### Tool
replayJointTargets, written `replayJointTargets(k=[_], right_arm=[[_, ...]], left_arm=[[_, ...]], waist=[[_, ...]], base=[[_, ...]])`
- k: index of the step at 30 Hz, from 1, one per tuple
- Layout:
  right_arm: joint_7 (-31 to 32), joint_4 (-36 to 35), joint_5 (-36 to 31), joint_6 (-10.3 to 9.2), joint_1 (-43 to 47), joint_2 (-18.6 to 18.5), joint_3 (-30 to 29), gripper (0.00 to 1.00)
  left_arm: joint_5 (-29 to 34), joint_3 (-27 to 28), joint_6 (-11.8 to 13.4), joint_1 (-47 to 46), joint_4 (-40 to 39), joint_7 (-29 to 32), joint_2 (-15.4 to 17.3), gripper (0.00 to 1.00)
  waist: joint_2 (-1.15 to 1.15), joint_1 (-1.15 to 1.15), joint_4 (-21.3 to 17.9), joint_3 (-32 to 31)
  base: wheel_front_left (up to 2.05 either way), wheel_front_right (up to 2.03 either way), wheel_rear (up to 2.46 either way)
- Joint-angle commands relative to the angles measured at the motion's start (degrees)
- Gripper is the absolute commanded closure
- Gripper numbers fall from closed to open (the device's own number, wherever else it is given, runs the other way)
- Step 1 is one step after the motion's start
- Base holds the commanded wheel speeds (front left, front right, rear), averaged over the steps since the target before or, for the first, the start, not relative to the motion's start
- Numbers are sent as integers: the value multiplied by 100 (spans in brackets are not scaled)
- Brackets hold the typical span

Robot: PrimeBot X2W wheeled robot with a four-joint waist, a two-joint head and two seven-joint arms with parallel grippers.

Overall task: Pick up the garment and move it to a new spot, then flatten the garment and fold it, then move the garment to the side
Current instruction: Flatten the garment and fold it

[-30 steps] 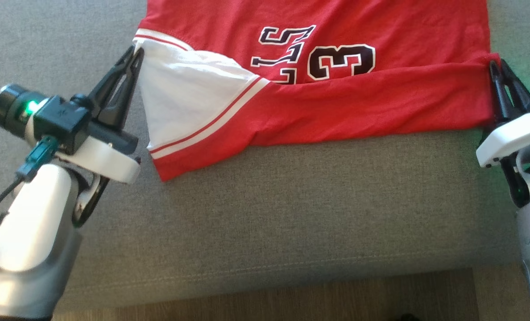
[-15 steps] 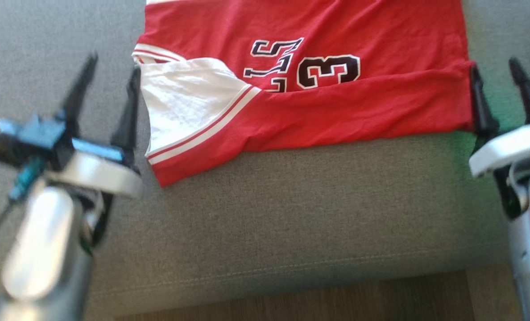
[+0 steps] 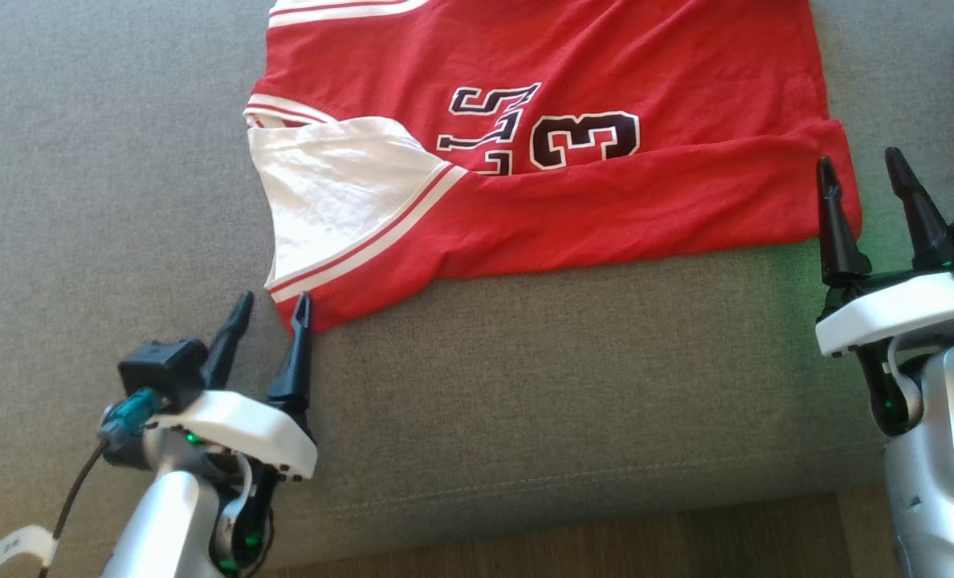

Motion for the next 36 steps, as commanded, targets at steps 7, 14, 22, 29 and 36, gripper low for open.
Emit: replayJointTargets(k=[7, 14, 22, 29, 36], right_arm=[[97, -288, 22, -2, 29, -6, 120, 0], [705, -349, 137, -2, 197, -53, 291, 0], [1541, -353, 298, -2, 490, -80, 182, 0], [1766, -286, 46, -2, 390, -10, -161, 0], [1975, 151, -74, -2, 9, 33, -256, 1]], left_arm=[[-146, 57, -20, -80, 60, 400, -11, 0], [-141, -66, -18, -131, 192, 608, 3, 73], [-79, -76, -10, -37, -187, 616, 209, 100], [-37, -64, -7, -100, -422, 692, 384, 100], [26, -108, -8, -223, -480, 732, 491, 100]], waist=[[0, 0, -38, 50], [0, 0, -68, 38], [0, 0, 13, -85], [0, 0, 62, -81], [0, 0, 85, -41]], base=[[0, 0, 0], [0, 0, 0], [0, 0, 0], [0, 0, 0], [0, 0, 0]])
